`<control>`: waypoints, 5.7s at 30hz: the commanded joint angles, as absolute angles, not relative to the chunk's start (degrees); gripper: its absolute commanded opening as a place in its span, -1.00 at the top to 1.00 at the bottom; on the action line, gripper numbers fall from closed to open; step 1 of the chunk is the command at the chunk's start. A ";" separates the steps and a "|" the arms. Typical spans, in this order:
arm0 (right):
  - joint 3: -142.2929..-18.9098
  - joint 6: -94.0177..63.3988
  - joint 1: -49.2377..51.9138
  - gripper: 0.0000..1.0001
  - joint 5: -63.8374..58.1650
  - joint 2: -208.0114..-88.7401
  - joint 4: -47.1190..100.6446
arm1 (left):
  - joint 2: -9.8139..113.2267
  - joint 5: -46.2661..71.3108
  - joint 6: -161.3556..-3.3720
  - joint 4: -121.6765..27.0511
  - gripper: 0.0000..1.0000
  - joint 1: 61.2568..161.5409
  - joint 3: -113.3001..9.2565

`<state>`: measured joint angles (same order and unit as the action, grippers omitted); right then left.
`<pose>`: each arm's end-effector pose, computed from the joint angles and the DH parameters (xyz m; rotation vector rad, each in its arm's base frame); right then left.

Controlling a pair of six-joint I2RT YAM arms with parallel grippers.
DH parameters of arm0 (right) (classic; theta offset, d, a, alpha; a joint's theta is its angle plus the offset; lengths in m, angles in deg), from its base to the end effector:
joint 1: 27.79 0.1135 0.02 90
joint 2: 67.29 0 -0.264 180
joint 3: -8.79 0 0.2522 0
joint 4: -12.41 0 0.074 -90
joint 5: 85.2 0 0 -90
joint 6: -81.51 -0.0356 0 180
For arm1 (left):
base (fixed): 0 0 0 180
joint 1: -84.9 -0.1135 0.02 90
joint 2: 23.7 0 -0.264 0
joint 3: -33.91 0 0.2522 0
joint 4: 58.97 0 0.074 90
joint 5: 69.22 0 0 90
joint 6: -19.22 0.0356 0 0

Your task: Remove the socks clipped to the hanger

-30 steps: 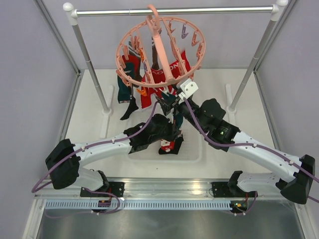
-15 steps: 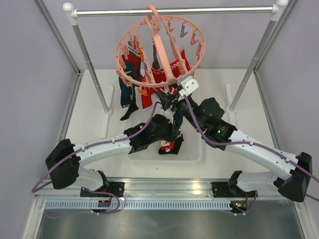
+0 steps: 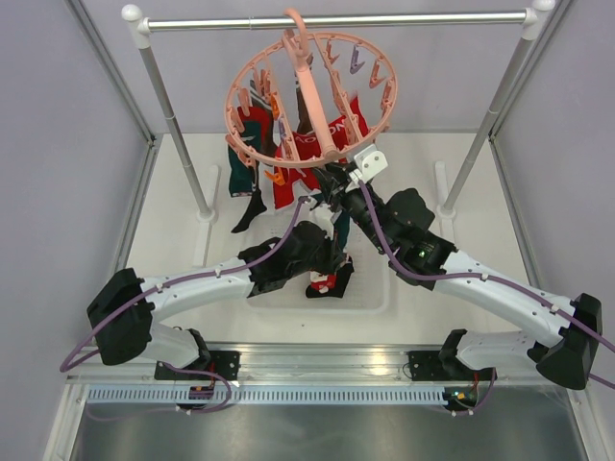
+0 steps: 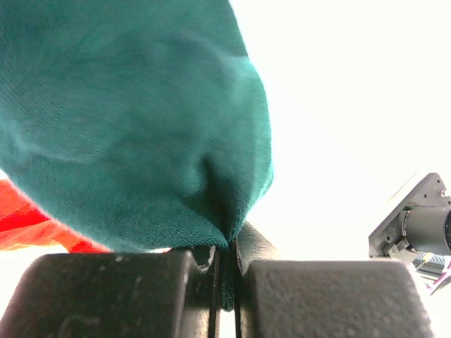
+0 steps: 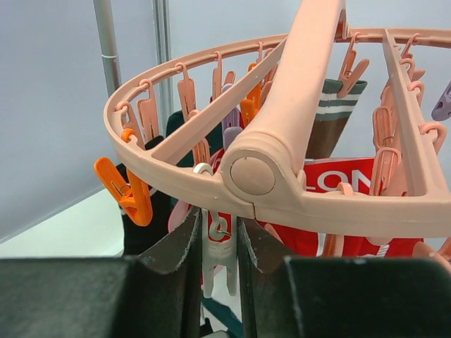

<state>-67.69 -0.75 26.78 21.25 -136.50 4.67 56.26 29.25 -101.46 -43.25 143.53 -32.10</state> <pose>0.1711 0.2231 0.4202 -0.4679 1.2525 0.5063 0.1677 -0.2651 0.2586 0.4354 2.1380 -0.7756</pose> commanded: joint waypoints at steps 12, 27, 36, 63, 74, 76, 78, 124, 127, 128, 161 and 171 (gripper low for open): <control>-69.92 -1.11 26.70 0.79 21.86 -136.29 3.23 | 58.83 31.68 -102.16 -40.90 -0.06 143.87 -35.75; -68.86 -2.60 26.70 0.66 22.47 -135.76 4.90 | 45.93 26.15 -99.35 -40.03 -0.54 143.87 -28.38; -68.95 -4.98 25.21 0.61 23.17 -135.15 6.04 | 27.56 32.27 -99.61 -30.54 -0.16 143.87 -23.62; -72.20 -12.80 15.46 0.61 17.64 -134.00 11.84 | 30.69 50.85 -101.46 -15.94 -0.02 125.86 -39.43; -73.61 -15.17 10.01 0.59 11.50 -134.53 12.10 | 39.84 49.17 -96.89 -17.52 0.02 124.36 -49.98; -73.87 -15.79 8.43 0.56 10.08 -134.79 12.10 | 40.72 49.09 -95.75 -17.61 0.02 124.36 -51.57; -74.49 -16.14 7.20 0.53 8.33 -135.41 12.10 | 41.08 47.95 -94.87 -18.05 0.02 124.36 -52.62; -49.09 -20.37 10.78 -0.54 -7.59 -131.18 -2.22 | 52.41 45.13 -82.91 -17.52 0.13 132.10 -68.97; -50.14 -18.61 14.21 -0.54 -3.91 -135.92 -1.78 | 52.68 45.13 -82.91 -17.52 0.14 132.27 -69.24; -50.23 -18.34 15.53 -0.54 -2.59 -137.07 -2.04 | 52.68 45.22 -82.91 -17.44 0.13 132.36 -69.24; -47.86 -30.11 5.27 0.99 -25.42 -131.72 -3.71 | 45.65 33.80 -88.79 -18.92 -0.51 132.36 -56.86; -46.89 -36.88 2.27 0.98 -34.30 -134.44 -12.15 | 34.40 24.13 -92.23 -31.83 -0.64 132.45 -39.46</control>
